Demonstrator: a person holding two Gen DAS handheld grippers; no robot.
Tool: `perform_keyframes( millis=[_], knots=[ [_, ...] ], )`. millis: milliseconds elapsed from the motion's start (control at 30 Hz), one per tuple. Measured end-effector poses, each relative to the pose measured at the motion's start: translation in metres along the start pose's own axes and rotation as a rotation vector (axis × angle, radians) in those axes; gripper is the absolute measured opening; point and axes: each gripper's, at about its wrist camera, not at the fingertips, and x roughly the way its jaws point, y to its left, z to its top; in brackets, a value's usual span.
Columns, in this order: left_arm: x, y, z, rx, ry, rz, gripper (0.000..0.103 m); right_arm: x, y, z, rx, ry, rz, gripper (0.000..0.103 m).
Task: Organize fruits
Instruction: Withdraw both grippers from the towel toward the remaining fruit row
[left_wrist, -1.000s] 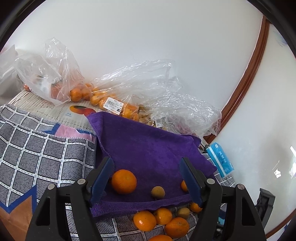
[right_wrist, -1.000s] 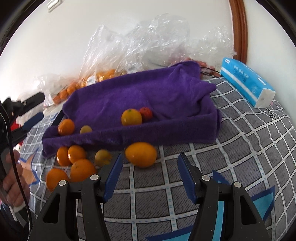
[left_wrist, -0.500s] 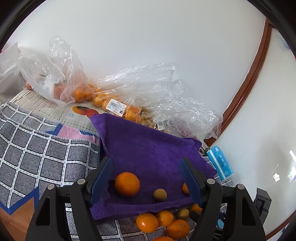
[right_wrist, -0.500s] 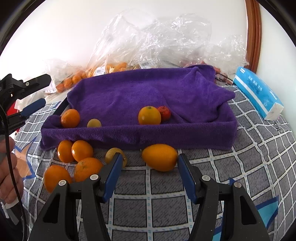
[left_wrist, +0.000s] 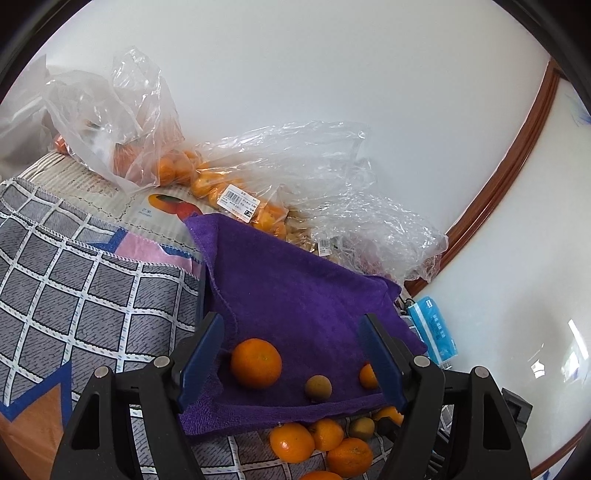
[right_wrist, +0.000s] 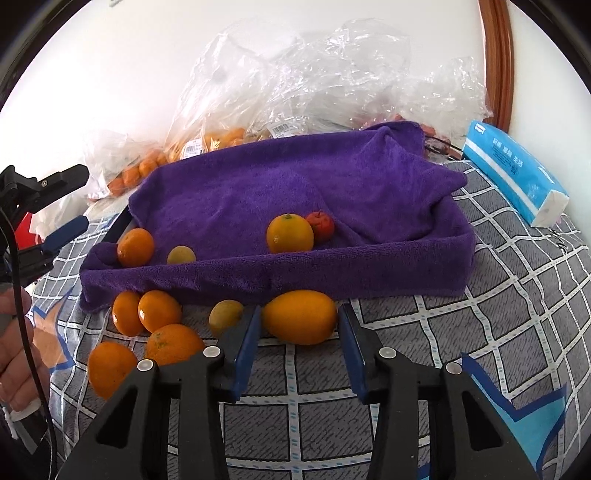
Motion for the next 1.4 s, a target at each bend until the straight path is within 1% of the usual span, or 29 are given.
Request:
perform_keyframes(
  millis=[200,467,700,933,1100,1200,1233,1300,1333,1400],
  knots=[
    [-0.001,-0.002,-0.001,0.015,-0.004,0.006,0.074,-0.009,-0.002,-0.005,-0.006,-0.022,0.002,0.042],
    [-0.003,-0.006,-0.001,0.025,-0.010,-0.013,0.074,-0.021,-0.008,-0.013,0.022,-0.024,0.010,0.042],
    [-0.007,-0.009,-0.002,0.046,-0.023,-0.005,0.074,-0.034,-0.012,-0.020,0.029,-0.028,0.000,0.042],
    [-0.012,-0.014,-0.003,0.058,-0.034,-0.013,0.074,-0.051,-0.015,-0.026,0.028,-0.039,-0.020,0.042],
    [-0.021,-0.021,-0.002,0.086,-0.062,0.006,0.074,-0.065,-0.016,-0.030,0.032,-0.052,-0.032,0.042],
    [-0.027,-0.021,0.001,0.060,-0.076,0.023,0.074,-0.071,-0.015,-0.032,0.041,-0.059,-0.034,0.042],
    [-0.027,-0.021,0.002,0.052,-0.065,0.024,0.074,-0.073,-0.015,-0.032,0.045,-0.060,-0.033,0.042],
    [-0.026,-0.022,0.002,0.047,-0.018,0.034,0.074,-0.076,-0.014,-0.033,0.045,-0.061,-0.032,0.042],
    [-0.027,-0.023,0.002,0.046,0.004,0.026,0.074,-0.079,-0.013,-0.034,0.043,-0.065,-0.035,0.042],
    [-0.034,-0.025,-0.001,0.048,-0.001,0.023,0.074,-0.083,-0.011,-0.034,0.037,-0.072,-0.040,0.042]
  ],
)
